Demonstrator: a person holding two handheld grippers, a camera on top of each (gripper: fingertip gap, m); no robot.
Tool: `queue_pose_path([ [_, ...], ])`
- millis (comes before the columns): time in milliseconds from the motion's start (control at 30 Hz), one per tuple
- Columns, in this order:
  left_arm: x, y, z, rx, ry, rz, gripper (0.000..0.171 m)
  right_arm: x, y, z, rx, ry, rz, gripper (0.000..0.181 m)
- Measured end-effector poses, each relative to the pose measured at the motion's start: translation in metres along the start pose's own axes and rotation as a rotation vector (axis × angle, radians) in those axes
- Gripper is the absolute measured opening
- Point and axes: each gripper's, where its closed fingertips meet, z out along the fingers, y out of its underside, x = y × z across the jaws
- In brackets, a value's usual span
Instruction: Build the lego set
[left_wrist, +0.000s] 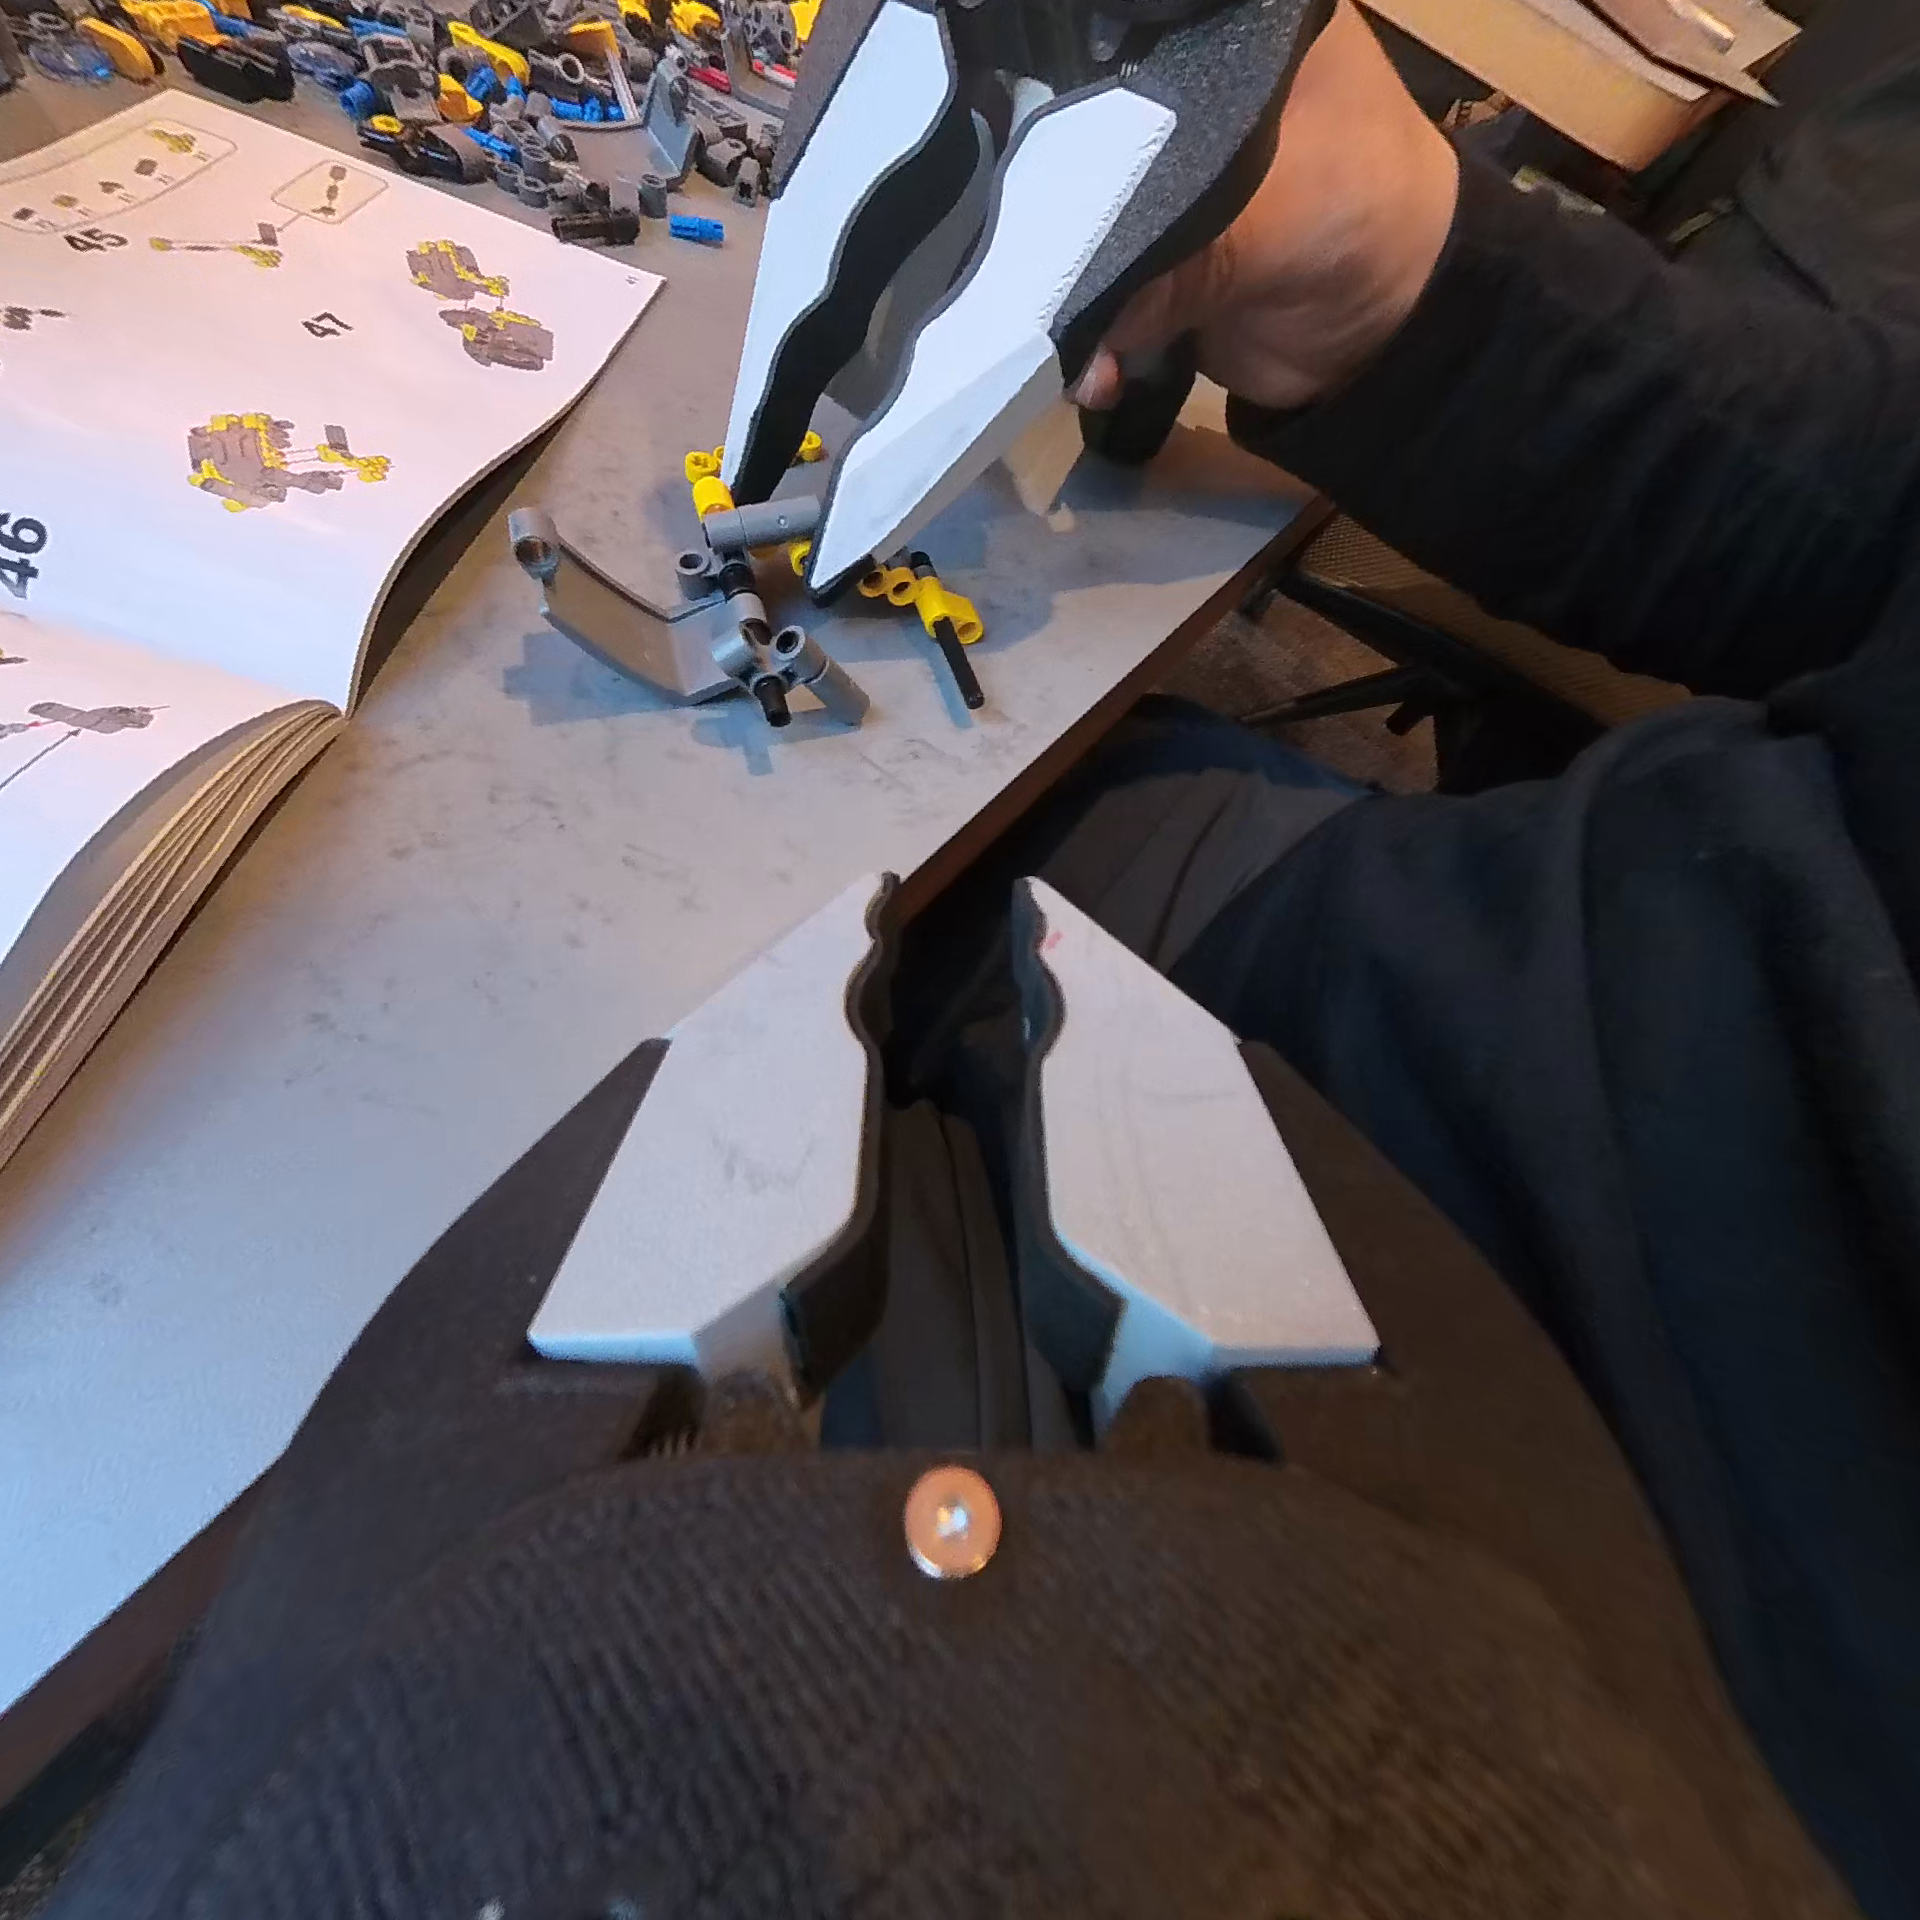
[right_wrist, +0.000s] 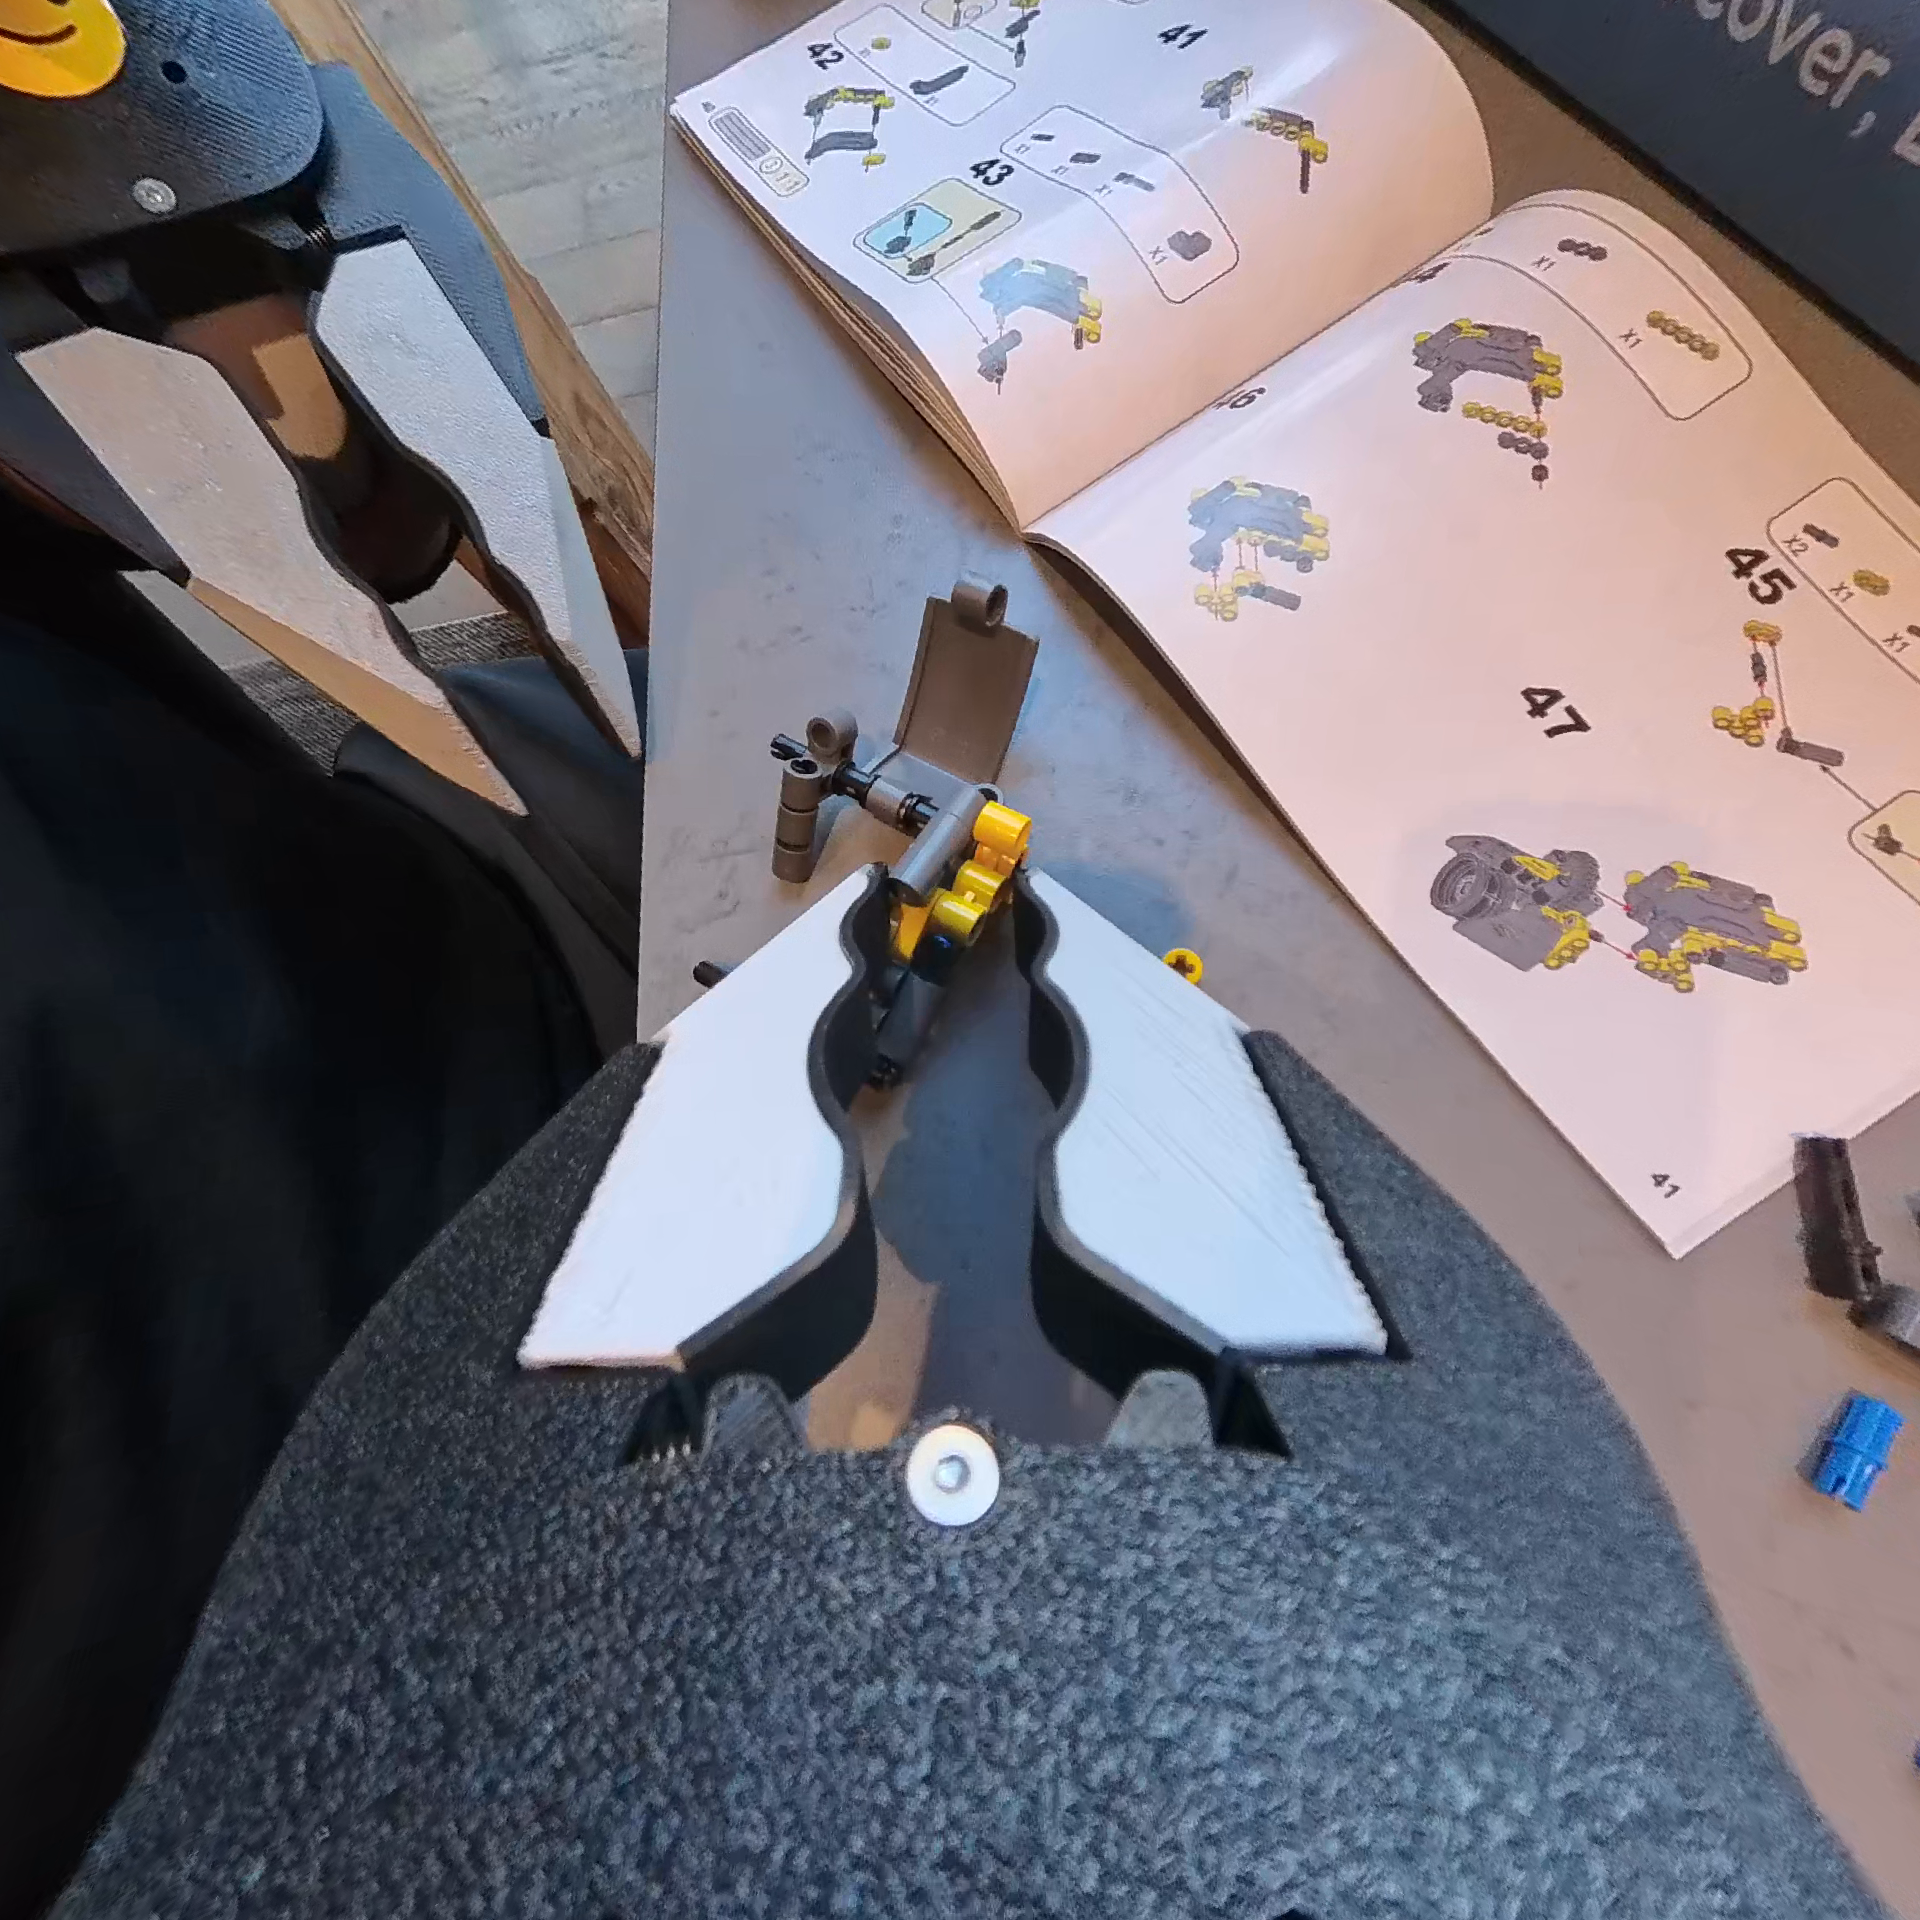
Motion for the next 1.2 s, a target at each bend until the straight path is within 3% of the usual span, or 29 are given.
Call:
queue_pose_path([
  [1200, -0.0052, -0.0005, -0.0012, 0.005, -0.015, 0.002, 0.016, 0.0009, 0.0003, -0.0001, 0.009, 0.005, -0.006, 0.023],
])
